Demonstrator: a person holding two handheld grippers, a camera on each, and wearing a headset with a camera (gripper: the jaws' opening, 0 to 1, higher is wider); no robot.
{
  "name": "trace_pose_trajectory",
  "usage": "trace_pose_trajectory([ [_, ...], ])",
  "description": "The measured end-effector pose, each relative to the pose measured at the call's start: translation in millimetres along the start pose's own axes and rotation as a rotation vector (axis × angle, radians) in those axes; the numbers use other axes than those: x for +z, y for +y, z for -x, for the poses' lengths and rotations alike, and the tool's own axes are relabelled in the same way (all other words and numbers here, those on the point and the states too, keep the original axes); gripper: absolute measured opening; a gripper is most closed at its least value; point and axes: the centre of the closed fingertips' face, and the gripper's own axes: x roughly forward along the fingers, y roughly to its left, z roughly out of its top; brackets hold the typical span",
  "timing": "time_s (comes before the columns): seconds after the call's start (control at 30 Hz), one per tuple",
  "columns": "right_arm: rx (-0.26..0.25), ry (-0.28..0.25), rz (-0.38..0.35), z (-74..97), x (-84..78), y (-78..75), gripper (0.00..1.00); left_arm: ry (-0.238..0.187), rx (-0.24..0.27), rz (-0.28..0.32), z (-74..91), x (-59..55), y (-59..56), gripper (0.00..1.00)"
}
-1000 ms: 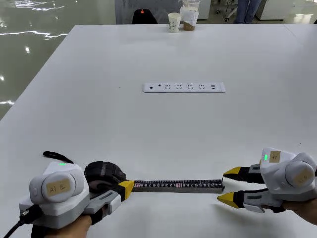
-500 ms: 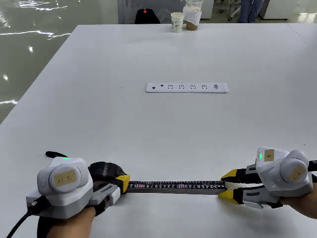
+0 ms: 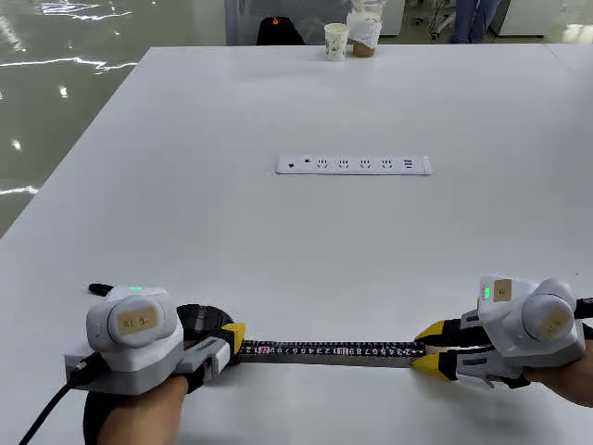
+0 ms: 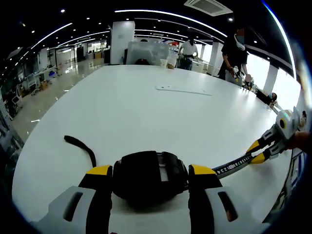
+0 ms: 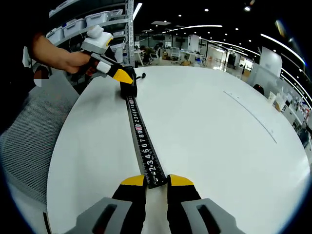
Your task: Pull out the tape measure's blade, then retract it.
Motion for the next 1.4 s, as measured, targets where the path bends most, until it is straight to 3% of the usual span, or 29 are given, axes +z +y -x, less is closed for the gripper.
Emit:
trace_pose_trajectory([
  [0.17,0.001,0.005,0.01,0.3,0.5,0.1,0.12,0.026,0.016,-0.027,-3.4,-4.4,-0.5,0.6],
  [0.37,-0.001,0.007,0.02,0.4,0.2,1.4,0.11,0.054,0.035,-0.014,-6.5,-10.2,1.2,0.62],
  [0.73,-0.001,0.011,0.055,0.6,0.2,1.3,0.09,0.065,0.054,0.0,-6.8,-11.4,2.5,0.62],
  [1.4,0.005,0.016,0.047,1.2,-0.3,1.9,0.09,0.084,0.06,-0.013,-6.4,-12.9,3.2,0.57],
])
